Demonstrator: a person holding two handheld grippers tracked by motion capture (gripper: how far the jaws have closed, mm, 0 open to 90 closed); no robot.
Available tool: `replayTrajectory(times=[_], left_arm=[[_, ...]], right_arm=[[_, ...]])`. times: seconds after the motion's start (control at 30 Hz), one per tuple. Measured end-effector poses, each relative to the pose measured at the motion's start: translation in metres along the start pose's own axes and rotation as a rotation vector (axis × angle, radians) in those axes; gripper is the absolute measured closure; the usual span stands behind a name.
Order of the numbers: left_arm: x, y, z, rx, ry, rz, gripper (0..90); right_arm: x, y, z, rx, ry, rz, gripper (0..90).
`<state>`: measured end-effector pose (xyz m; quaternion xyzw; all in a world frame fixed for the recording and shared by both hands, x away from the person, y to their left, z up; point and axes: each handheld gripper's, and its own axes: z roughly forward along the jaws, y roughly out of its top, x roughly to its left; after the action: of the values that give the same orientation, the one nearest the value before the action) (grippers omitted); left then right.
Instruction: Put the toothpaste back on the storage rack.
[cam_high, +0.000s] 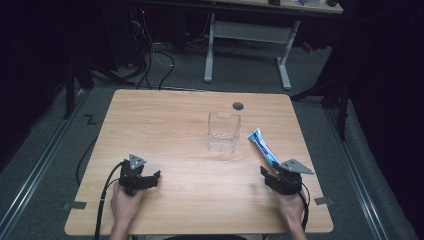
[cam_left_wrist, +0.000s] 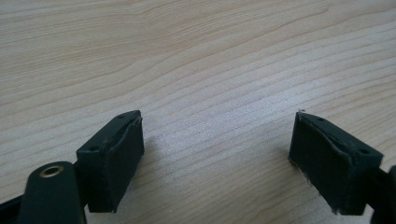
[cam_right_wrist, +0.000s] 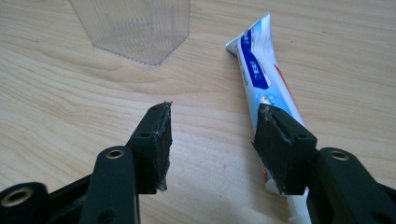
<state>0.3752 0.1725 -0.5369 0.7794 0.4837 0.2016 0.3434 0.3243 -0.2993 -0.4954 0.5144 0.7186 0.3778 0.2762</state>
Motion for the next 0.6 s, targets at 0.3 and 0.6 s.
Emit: replayTrajectory(times=[0.3, 0.6], left_arm=[[0.000, 0.000, 0.000, 0.000, 0.000, 0.000, 18.3], [0.000, 0.000, 0.000, -0.002, 0.001, -0.001, 18.2]], right_arm=[[0.000, 0.015, 0.005, 0.013, -0.011, -0.021, 48.2], [0.001, 0.029, 0.010, 0.012, -0.010, -0.046, 48.6]])
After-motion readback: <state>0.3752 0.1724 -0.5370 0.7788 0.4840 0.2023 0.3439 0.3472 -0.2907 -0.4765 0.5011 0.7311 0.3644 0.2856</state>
